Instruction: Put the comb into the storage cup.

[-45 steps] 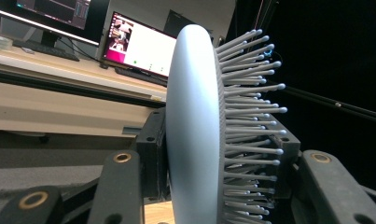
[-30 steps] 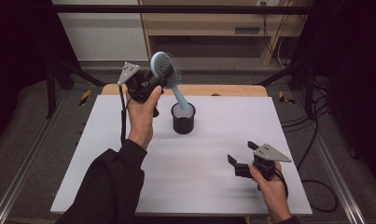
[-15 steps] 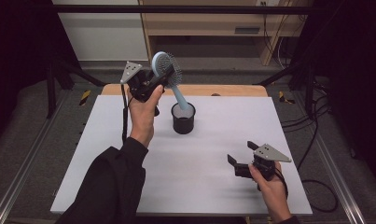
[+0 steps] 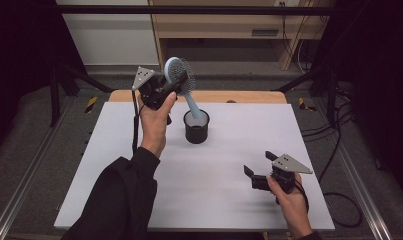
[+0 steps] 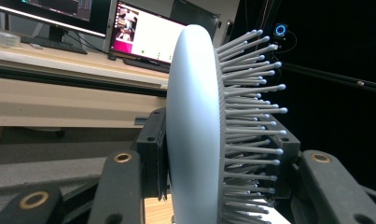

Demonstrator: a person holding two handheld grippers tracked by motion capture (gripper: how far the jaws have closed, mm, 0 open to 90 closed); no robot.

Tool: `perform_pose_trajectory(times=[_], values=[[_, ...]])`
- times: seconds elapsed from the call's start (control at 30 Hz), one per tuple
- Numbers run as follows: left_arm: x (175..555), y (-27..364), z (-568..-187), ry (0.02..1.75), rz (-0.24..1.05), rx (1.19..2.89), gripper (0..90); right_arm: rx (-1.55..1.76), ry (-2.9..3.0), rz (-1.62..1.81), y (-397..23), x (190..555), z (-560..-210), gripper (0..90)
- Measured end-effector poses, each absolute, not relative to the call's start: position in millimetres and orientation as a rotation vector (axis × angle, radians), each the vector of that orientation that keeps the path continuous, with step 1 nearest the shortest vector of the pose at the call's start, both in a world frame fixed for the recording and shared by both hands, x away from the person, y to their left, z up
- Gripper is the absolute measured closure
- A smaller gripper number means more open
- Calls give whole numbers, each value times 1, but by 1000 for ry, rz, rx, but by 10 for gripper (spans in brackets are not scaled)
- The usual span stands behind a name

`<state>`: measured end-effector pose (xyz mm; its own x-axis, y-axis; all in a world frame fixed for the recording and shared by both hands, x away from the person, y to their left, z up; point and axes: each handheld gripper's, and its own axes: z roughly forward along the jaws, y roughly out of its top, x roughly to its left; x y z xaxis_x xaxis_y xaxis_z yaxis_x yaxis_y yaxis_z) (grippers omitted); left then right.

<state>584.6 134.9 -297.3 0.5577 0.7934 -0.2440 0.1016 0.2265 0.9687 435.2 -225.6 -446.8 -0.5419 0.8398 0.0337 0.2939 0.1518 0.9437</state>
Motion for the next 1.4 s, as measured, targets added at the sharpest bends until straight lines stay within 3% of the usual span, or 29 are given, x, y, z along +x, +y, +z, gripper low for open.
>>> perform_pose_trajectory(times=[1.4], values=[[600, 126, -333, 933, 571, 1345, 519, 1074, 1925, 1391, -223, 435, -447, 60]])
